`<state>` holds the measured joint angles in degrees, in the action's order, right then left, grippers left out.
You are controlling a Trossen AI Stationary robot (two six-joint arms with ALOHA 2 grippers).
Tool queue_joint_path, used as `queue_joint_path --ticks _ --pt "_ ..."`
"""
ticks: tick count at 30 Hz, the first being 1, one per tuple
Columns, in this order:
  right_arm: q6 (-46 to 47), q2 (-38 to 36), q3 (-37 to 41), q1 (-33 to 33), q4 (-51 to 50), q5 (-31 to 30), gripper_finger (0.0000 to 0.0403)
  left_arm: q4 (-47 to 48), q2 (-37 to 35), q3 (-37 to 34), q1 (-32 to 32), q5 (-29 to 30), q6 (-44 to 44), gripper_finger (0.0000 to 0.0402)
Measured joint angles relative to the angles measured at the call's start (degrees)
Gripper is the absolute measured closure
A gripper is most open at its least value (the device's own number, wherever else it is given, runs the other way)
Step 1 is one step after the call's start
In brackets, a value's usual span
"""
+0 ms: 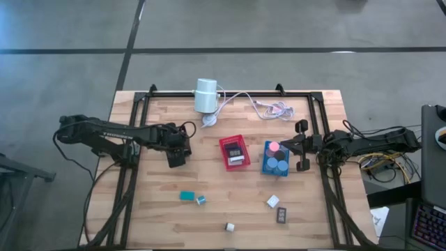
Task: Pick & Place Office items
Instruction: Put the purple charger adapter into the black bin, then put the light blue digital clock into the red bin
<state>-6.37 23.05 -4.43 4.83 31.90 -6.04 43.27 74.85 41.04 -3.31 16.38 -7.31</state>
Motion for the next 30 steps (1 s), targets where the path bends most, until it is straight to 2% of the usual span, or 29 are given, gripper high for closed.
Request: queue_joint_path --ticks 6,12,15,21,25,30 --pt "0.2 0.0 0.0 0.0 0.0 0.0 0.0394 1.1 0.0 0.4 0.0 0.2 0.0 0.0139" --pt "0.1 0.0 0.0 0.0 0.0 0.0 0.0394 10.2 -0.6 5.0 0.0 0.2 -1.2 0.0142" --pt "0.0 0.0 0.0 0.0 0.0 0.0 0.0394 11.2 -3.3 6.4 0.4 0.2 -1.5 0.0142" --pt "0.0 0.0 0.0 0.0 0.0 0.0 0.0394 7.8 -13.9 5.9 0.5 -0.4 0.0 0.0142" --pt "0.0 0.0 0.0 0.0 0.0 0.0 0.0394 2.4 -23.5 3.0 0.9 -3.2 3.3 0.0145" --pt "-0.1 0.0 0.0 0.0 0.0 0.0 0.0394 -10.5 -36.5 -3.7 1.2 -9.6 10.1 0.0188"
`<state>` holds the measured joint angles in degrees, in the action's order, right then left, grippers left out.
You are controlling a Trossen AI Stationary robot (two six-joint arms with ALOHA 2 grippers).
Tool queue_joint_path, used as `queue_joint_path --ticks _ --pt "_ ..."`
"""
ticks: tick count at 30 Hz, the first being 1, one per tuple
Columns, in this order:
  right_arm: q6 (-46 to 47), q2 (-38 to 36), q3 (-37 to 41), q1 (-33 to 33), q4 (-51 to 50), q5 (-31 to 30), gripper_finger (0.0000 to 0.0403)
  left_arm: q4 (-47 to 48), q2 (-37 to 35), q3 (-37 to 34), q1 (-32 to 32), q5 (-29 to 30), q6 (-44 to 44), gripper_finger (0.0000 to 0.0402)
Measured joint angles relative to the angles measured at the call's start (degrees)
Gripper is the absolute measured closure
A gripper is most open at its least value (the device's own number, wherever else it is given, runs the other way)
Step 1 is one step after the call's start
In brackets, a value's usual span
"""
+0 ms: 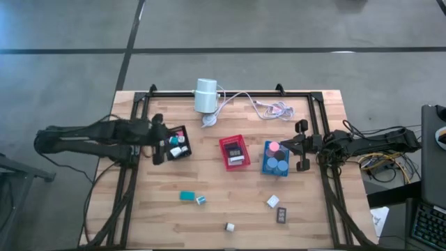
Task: Pick & Place Office items
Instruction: Put the light blue digital clock into the red bin
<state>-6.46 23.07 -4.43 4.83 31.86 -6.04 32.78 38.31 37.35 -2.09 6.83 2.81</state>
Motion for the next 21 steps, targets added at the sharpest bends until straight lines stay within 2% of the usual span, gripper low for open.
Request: queue_joint_path --ticks 7,12,17,21 --pt "-0.3 0.0 0.0 0.0 0.0 0.0 0.0394 -16.6 -11.9 -9.6 0.0 -9.7 6.3 0.0306" --pt "-0.7 0.0 0.0 0.0 0.0 0.0 0.0394 -27.5 -16.7 -16.8 -0.1 -10.1 7.0 0.0388" --pt "-0.5 0.0 0.0 0.0 0.0 0.0 0.0394 -36.2 -19.7 -22.7 -0.1 -10.0 5.5 0.0389" --pt "1.2 0.0 0.0 0.0 0.1 -0.7 0.0394 -36.7 -21.2 -26.2 -0.1 -10.0 4.7 0.039"
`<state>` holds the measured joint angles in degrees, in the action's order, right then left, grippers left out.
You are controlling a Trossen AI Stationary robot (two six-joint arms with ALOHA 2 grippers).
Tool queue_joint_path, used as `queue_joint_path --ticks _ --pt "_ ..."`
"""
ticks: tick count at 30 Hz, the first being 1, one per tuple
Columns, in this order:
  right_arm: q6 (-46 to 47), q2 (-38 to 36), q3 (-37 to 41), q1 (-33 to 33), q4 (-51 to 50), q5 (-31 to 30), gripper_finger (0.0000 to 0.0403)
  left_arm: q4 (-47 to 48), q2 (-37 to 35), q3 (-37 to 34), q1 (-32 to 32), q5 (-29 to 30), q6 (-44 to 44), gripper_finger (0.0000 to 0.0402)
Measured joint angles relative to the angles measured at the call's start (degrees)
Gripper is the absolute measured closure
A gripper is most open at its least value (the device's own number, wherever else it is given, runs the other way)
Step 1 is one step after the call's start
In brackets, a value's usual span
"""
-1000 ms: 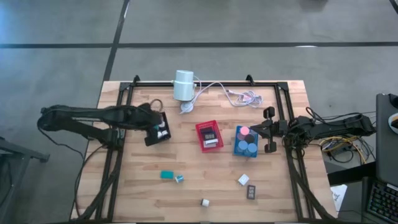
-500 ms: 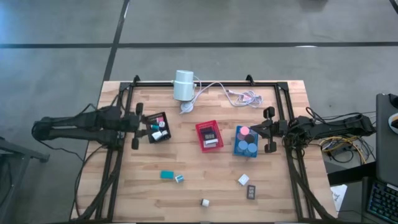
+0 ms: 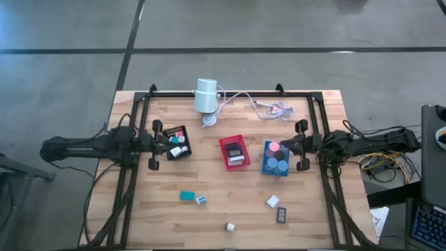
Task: Pick & Place Office items
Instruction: Put the light blue digital clock into the red bin
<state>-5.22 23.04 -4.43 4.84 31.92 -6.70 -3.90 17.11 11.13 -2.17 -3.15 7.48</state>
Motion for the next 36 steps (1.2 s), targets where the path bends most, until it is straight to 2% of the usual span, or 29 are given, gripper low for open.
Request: queue_joint_path --ticks 6,11,18,36 --pt "3.0 0.1 0.0 0.0 0.1 -5.8 0.0394 -3.6 -3.0 -3.7 0.0 -0.1 -0.6 0.04" --pt "0.6 -0.2 0.0 0.0 0.6 -9.0 0.0394 -3.0 -5.2 -6.1 0.0 -4.1 0.7 0.0396" --pt "0.3 0.1 0.0 0.0 0.2 -9.4 0.0394 -4.7 -6.8 -9.5 0.0 -4.8 3.5 0.0396" --pt "-0.3 0.1 0.0 0.0 0.0 -9.4 0.0394 -4.6 -6.8 -10.8 -0.1 -4.6 2.8 0.0396"
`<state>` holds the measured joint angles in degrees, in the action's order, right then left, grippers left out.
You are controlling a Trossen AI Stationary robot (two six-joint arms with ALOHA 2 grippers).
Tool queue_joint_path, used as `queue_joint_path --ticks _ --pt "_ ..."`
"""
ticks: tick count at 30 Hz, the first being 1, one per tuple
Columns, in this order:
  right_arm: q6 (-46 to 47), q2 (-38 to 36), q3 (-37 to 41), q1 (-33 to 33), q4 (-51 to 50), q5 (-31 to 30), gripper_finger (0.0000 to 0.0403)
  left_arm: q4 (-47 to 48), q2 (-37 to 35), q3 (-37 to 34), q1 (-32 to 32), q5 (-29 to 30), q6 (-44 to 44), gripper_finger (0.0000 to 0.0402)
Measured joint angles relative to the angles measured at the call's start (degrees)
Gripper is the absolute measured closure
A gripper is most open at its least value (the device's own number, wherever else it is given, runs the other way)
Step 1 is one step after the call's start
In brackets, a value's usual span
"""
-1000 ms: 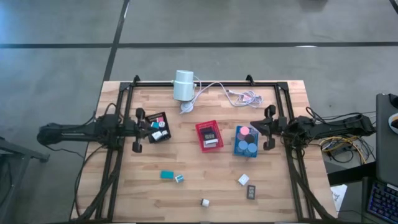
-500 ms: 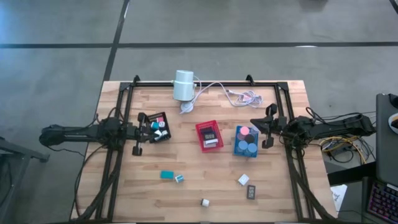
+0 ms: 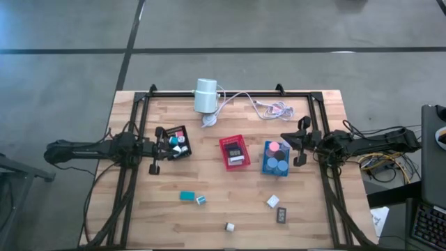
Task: Pick & Place Office items
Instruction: Put the light blue digital clock into the red bin
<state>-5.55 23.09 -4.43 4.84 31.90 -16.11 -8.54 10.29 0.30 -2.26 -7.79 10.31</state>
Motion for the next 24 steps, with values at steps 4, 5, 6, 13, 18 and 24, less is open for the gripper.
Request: queue_joint_path --ticks 4,5,6,13,18,24 --pt "-0.1 0.0 0.0 0.0 0.0 0.0 0.0394 0.0 0.0 0.0 0.0 0.0 0.3 0.0397" --pt "-0.5 0.0 0.0 0.0 0.0 0.0 0.0394 0.1 0.0 0.0 0.0 0.0 0.3 0.0397" --pt "-0.6 0.0 0.0 0.0 0.0 0.0 0.0394 0.3 0.0 0.0 0.0 0.0 0.2 0.0396" --pt "0.2 0.0 0.0 0.0 0.0 -0.1 0.0394 1.9 0.0 0.0 0.0 0.0 0.1 0.0395" --pt "-0.8 0.0 0.0 0.0 0.0 -0.5 0.0394 2.2 0.0 0.0 0.0 0.0 0.4 0.0395" --pt "-1.0 0.0 0.0 0.0 0.0 -0.6 0.0394 2.9 0.0 0.0 0.0 -0.2 2.2 0.0394"
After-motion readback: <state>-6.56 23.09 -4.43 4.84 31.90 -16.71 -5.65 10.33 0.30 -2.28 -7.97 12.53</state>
